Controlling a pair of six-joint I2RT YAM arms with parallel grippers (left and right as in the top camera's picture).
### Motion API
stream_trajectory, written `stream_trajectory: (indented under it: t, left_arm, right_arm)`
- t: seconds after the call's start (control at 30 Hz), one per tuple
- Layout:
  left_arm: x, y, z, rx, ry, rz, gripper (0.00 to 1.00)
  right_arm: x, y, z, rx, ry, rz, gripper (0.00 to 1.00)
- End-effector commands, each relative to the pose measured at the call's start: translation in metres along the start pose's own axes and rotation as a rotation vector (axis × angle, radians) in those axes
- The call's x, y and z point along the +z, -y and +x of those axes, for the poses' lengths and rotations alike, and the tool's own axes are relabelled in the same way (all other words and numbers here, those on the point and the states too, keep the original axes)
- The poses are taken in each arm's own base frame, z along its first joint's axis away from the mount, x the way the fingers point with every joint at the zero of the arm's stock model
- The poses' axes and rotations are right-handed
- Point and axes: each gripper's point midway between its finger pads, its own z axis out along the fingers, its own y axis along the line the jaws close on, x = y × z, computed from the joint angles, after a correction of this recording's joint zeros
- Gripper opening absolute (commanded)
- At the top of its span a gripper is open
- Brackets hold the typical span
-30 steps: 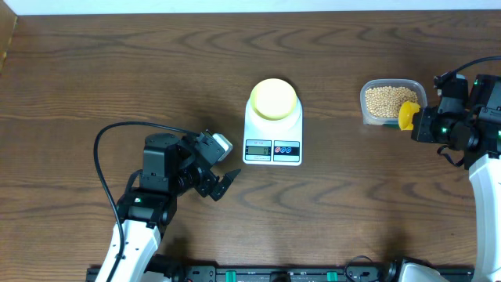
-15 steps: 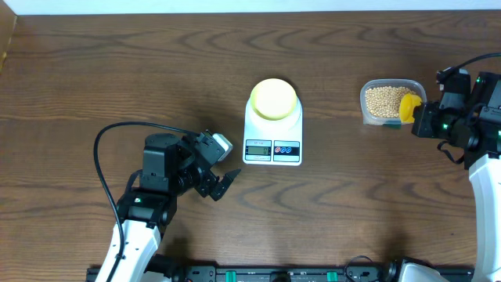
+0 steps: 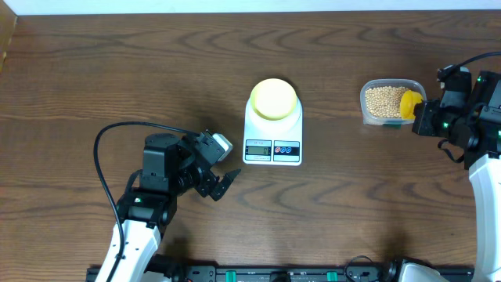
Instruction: Scoop item into bowl and weigh 50g on scale
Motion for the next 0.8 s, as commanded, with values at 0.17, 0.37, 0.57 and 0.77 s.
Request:
stream_trajectory:
  t: [0.17,0.37,0.57,0.77]
  left_arm:
    - [-0.003,-0.004,-0.004,0.003,0.008,-0.021,0.99]
    - [-0.003,-0.004,-0.004,0.003,0.008,-0.021,0.99]
    - [-0.003,-0.004,-0.004,0.003,0.008,-0.021,0.99]
    - [-0.003,-0.004,-0.004,0.003,0.008,-0.021,0.99]
  right_arm:
    - [-0.005,0.002,0.001,0.1,-0.014,0.018,0.01]
    - [-0.005,0.008,-0.007,0.173,0.02,0.047,0.01]
    - [-0.005,0.008,-0.011,0.248,0.04,0.043,0.01]
    - [-0.005,0.003,-0.012,0.258,0.039,0.016,0.01]
